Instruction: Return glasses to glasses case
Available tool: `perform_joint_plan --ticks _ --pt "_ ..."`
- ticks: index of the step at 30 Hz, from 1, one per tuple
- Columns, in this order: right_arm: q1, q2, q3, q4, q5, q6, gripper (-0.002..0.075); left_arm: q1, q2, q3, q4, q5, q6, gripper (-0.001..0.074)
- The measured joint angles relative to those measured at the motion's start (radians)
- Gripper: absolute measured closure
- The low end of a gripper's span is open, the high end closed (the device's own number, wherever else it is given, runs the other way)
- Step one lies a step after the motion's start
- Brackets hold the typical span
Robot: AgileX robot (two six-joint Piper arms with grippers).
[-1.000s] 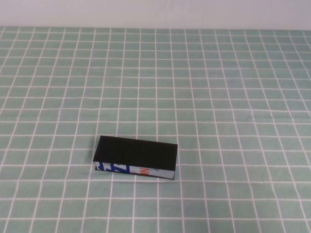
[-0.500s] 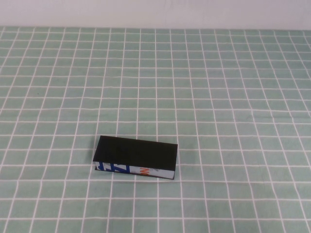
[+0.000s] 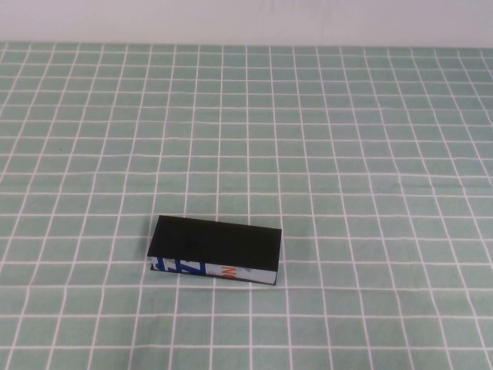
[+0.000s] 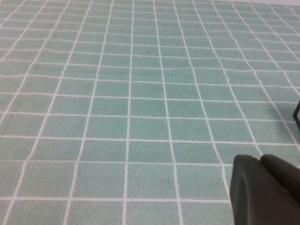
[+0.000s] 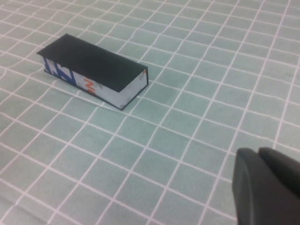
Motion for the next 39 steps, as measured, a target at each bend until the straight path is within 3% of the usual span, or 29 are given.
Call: perform_joint_plan --ticks 19,27,33,39 --pt "-0.015 -0.028 0.000 -0.002 0.006 0.000 0.0739 0.000 0.000 0.000 0.000 0.004 -0.002 0.0736" --pt "-0.263 -0.147 0.009 -0.068 -0.046 0.000 0.0739 0.000 0.000 0.000 0.000 0.004 -0.002 0.0736" --pt "-0.452 -0.195 0.173 -0.009 -0.164 0.021 0.0739 0.000 0.000 0.000 0.000 0.004 -0.002 0.0736" --pt "-0.516 -0.197 0.352 0.033 -0.260 0.022 0.0739 0.000 -0.001 0.000 0.000 0.004 -0.002 0.0736"
